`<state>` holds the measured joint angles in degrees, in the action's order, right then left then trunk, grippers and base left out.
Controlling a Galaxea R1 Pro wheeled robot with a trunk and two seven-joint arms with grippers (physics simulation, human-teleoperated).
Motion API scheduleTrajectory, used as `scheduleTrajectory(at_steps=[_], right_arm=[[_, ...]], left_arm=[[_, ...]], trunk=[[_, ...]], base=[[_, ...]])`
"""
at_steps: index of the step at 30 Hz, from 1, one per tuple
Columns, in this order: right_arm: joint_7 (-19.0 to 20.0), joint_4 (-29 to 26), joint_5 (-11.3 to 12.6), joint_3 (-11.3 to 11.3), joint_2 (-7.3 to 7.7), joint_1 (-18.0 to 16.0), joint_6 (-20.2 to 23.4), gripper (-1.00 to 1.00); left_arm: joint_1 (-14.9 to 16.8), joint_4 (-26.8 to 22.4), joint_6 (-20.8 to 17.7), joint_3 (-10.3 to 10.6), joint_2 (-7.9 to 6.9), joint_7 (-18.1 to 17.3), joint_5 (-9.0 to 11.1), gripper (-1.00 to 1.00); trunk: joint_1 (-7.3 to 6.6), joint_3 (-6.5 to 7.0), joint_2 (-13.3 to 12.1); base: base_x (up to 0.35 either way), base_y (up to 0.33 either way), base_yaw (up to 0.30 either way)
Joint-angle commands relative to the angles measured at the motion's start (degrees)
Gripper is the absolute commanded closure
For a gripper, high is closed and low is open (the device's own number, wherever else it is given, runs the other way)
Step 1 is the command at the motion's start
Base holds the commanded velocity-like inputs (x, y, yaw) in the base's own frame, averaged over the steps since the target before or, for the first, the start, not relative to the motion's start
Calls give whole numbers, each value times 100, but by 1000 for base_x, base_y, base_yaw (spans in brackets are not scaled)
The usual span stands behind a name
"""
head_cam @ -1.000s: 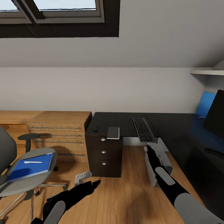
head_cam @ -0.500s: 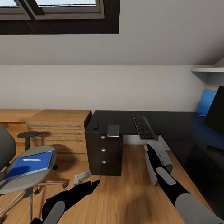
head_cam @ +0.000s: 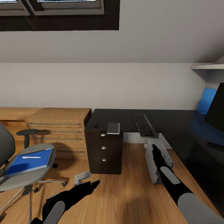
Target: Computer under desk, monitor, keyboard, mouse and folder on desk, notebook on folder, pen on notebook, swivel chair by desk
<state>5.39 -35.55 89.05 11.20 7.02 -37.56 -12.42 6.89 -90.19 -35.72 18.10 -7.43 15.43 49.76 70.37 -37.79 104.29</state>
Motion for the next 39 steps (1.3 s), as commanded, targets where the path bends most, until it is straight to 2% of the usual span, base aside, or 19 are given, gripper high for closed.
scheduleTrajectory(at_steps=[1,5,7,8,9,10,15,21,32,39], right_arm=[[25,4,82,-16,6,-6,-16,-100],[24,4,221,-158,-1,-6,179,-100],[28,4,411,-207,0,-6,381,-100],[30,4,583,-226,2,-6,520,-100],[37,4,1142,-256,13,-6,871,-100],[39,4,1288,-260,16,-6,967,-100],[49,4,1557,-264,23,-6,1183,-100],[59,4,1573,-259,19,-6,1197,-100],[79,4,1564,-259,19,-6,1183,-100],[98,-3,1555,-259,23,-6,1180,-100]], left_arm=[[5,-7,-6,10,-4,56,61,-100],[5,-7,-6,10,-4,56,60,-100],[5,-7,-6,10,-4,56,60,-100],[5,-7,-6,10,-4,56,60,-100],[5,-7,-6,10,-4,56,60,-100],[5,-7,-6,10,-4,56,60,-100],[5,22,-13,5,-4,56,93,-100],[5,165,-9,-16,-4,56,106,-100],[5,219,-4,-17,-4,56,96,-100],[5,229,-9,-18,-4,56,96,-100]], trunk=[[22,-24,44],[110,-96,205],[154,-132,285],[176,-150,325],[198,-168,365],[220,-186,405],[242,-204,446],[242,-204,446],[242,-204,446],[220,-186,405]], base=[[0,0,0],[0,0,0],[0,0,0],[0,0,0],[0,0,0],[0,0,0],[0,0,0],[31,0,0],[265,0,0],[56,0,0]])
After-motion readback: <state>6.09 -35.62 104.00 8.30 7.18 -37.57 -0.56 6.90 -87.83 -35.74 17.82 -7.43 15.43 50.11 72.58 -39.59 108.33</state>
